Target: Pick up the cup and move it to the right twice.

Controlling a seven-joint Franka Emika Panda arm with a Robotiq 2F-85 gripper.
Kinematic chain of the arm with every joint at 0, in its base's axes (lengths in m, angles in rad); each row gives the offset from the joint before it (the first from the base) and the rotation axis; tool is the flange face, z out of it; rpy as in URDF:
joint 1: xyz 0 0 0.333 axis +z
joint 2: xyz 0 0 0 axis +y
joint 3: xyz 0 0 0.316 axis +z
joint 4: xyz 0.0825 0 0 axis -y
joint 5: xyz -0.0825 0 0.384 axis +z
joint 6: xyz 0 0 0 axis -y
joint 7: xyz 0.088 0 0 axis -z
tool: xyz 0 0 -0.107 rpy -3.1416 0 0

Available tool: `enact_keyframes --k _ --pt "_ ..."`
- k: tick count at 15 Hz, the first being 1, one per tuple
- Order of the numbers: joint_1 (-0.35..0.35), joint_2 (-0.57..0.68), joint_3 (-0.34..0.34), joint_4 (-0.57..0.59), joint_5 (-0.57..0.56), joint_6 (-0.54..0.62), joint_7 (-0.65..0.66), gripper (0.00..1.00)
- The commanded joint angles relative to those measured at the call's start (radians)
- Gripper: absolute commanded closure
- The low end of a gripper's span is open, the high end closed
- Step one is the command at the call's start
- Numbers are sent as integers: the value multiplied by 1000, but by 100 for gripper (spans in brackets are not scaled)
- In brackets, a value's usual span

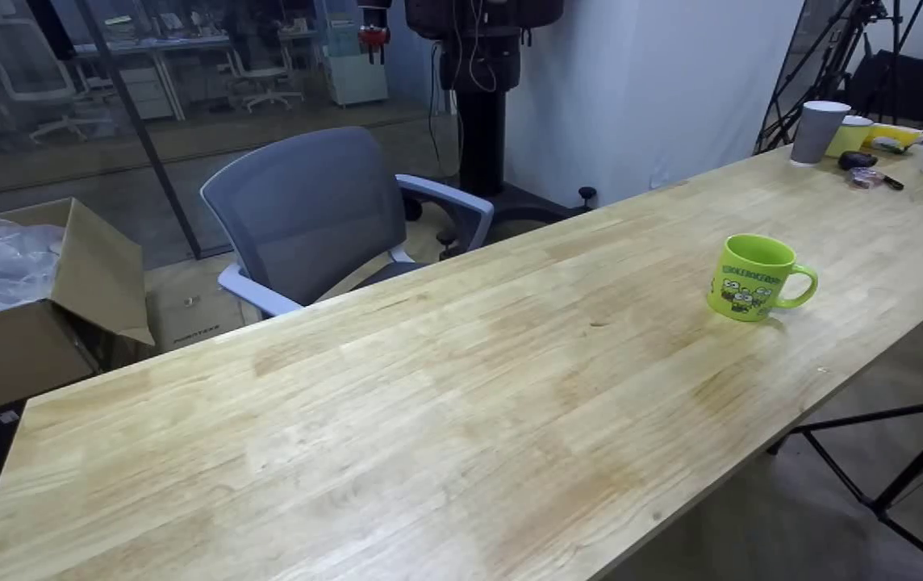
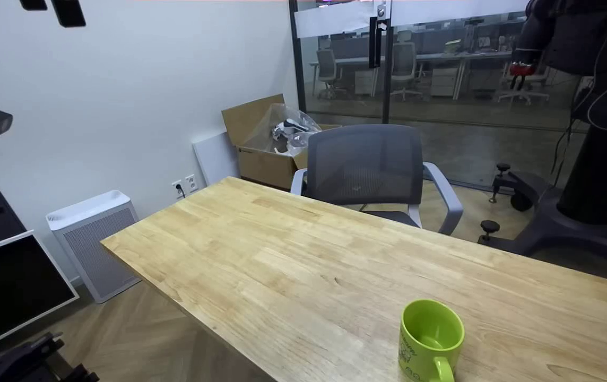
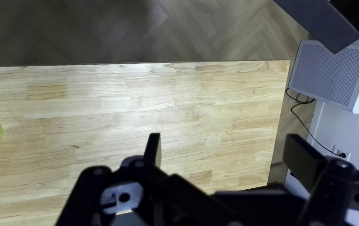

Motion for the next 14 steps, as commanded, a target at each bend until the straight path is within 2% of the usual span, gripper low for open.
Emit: enact_keyframes --k 1,6,10,14 --pt "-18 0 13 2 8 -5 -8 0" --pt "-18 0 13 2 8 -5 -8 0" --pt "-43 71 16 20 -24 55 -24 0" --pt "-102 194 -21 51 -98 136 -67 0"
